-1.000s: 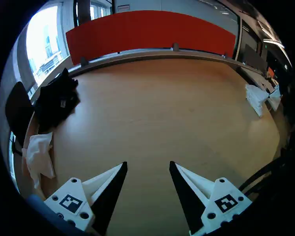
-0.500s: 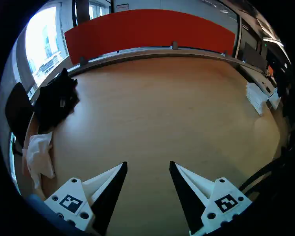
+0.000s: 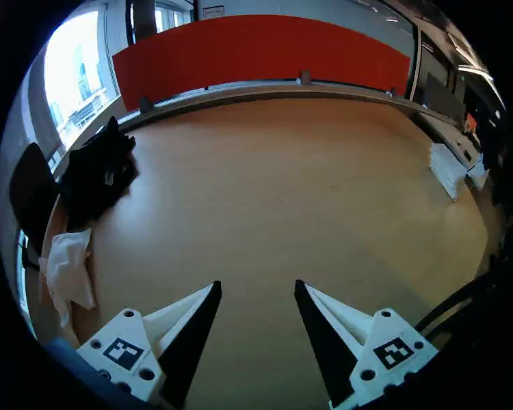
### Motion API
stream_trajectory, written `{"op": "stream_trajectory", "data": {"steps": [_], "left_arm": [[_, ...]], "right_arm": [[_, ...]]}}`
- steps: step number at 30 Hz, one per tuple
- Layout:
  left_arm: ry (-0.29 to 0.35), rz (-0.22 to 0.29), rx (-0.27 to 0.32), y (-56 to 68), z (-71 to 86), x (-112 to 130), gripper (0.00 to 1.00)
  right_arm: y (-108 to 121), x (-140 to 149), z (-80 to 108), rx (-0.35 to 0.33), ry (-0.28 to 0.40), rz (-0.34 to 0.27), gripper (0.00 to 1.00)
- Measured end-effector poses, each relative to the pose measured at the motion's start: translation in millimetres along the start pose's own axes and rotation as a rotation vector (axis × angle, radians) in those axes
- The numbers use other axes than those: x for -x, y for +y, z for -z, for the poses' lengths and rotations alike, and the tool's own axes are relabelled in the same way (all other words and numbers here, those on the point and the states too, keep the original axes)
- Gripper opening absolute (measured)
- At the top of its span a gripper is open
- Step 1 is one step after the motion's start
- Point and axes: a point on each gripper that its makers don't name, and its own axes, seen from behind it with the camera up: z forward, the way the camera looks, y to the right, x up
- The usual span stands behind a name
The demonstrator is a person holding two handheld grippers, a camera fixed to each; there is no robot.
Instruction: Fold towel
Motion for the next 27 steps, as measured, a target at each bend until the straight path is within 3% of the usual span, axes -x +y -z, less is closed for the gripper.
{"op": "stream_trajectory", "data": {"steps": [4,16,27], "left_arm": [[0.001,-0.001,0.002,0.7,-1.0,-1.1,0.79],[0.007,0.003,0.004,0.1,-1.7,-3.9,0.79],[0.015,0.004,0.008,0.1,0.3,-5.3,0.79]], "right_arm": [[3.0,2.0,-0.5,0.013,-0.008,0.002,0.26],[16.7,10.4,2.4,0.07,-0.025,-0.008,0.95],[20.7,11.8,7.0,0.097,-0.02,-0.011,0.96]]}}
